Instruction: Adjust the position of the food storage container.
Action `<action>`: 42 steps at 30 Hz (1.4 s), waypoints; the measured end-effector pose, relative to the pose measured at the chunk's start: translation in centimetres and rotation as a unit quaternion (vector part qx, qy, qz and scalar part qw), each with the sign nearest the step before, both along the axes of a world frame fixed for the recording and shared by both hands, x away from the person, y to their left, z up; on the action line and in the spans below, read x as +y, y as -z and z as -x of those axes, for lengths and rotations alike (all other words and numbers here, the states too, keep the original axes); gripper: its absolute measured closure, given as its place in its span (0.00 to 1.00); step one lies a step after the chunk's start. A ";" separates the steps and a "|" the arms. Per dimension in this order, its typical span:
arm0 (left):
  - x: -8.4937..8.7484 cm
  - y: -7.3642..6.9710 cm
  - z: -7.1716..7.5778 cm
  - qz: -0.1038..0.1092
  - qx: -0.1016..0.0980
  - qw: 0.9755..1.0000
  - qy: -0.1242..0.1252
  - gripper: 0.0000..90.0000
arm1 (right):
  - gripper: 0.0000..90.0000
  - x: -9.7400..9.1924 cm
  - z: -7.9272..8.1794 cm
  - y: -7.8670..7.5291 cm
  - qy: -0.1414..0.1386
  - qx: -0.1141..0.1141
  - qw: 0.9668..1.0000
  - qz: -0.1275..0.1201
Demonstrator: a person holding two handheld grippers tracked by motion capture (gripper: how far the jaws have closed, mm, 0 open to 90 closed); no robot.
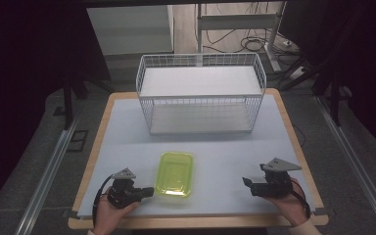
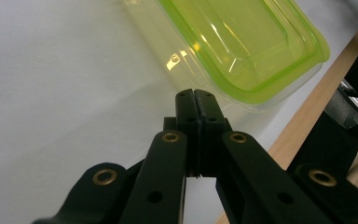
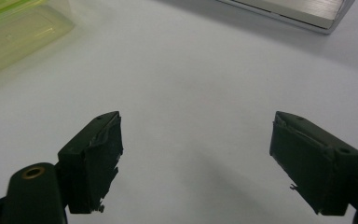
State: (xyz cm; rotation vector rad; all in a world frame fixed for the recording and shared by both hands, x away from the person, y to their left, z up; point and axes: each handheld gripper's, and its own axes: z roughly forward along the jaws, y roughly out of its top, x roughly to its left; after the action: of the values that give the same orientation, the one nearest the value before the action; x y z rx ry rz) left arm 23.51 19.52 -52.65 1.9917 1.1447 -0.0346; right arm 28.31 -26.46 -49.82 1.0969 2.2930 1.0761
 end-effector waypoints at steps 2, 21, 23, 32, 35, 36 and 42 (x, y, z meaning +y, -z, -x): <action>-0.3 0.0 -0.1 -0.002 0.001 1.000 0.004 1.00 | 0.19 0.0 0.0 0.0 0.000 0.000 1.000 0.000; -3.3 0.1 -0.4 -0.013 0.006 0.999 0.035 1.00 | 0.19 0.1 0.1 -0.1 -0.003 -0.002 1.000 -0.002; -4.0 0.2 -0.3 -0.012 0.006 0.999 0.040 1.00 | 0.19 0.2 0.1 -0.1 -0.004 -0.002 1.000 -0.003; -6.4 0.3 -0.1 -0.016 0.008 0.998 0.055 1.00 | 0.19 0.1 0.1 -0.1 -0.004 -0.002 1.000 -0.005; -7.1 0.5 -0.2 -0.019 0.006 0.998 0.054 1.00 | 0.19 0.1 0.1 -0.1 -0.004 -0.002 1.000 -0.005; -7.7 0.5 -0.2 -0.018 0.005 0.998 0.054 1.00 | 0.19 0.2 0.1 -0.1 -0.004 0.000 1.000 -0.004; -9.9 0.7 -0.4 -0.016 0.003 0.998 0.062 1.00 | 0.19 0.2 0.1 0.0 -0.006 0.000 1.000 -0.003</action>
State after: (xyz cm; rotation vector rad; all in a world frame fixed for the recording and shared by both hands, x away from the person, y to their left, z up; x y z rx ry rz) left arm 23.91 9.62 -53.40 2.0897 1.0305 -0.0874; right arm 28.18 -26.23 -49.79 1.0878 2.3009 1.0888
